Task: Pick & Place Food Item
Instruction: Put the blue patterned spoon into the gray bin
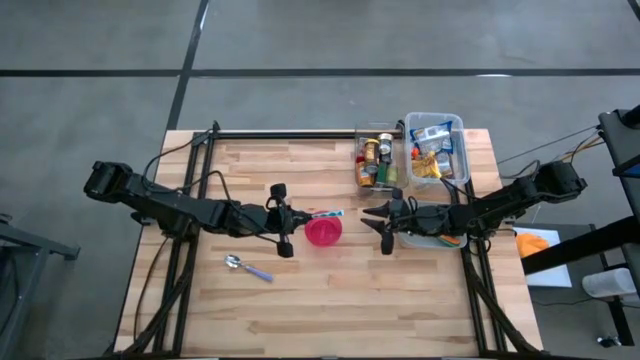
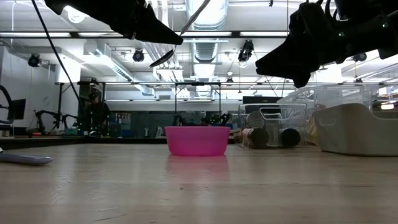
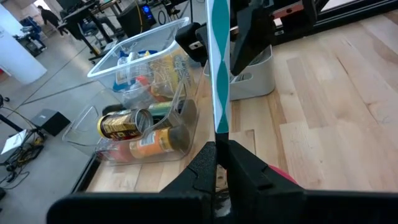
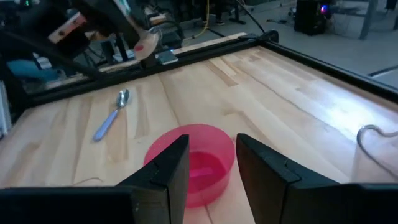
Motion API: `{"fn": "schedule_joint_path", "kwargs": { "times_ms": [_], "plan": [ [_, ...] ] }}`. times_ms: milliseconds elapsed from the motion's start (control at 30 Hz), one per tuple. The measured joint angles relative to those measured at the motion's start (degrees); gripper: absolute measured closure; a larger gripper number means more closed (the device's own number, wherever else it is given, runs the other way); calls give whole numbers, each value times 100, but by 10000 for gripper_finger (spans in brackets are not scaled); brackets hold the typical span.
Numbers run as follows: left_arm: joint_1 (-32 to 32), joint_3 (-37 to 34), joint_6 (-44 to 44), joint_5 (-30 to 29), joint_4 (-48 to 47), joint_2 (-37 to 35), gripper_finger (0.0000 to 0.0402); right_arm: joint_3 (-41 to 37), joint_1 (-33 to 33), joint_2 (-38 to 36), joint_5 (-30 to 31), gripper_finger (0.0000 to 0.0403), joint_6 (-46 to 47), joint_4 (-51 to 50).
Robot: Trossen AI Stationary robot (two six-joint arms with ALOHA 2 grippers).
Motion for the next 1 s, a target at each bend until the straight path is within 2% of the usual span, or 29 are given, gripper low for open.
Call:
{"fn": "schedule_joint_path", "kwargs": {
  "times_ms": [200, 1000],
  "plan": [
    [0, 0, -2, 0, -1, 0, 377, 0, 7, 0, 2, 272, -432, -3],
    [0, -2, -17, 0, -4, 0, 377, 0, 7, 2, -2, 272, -325, 3]
  ]
}}
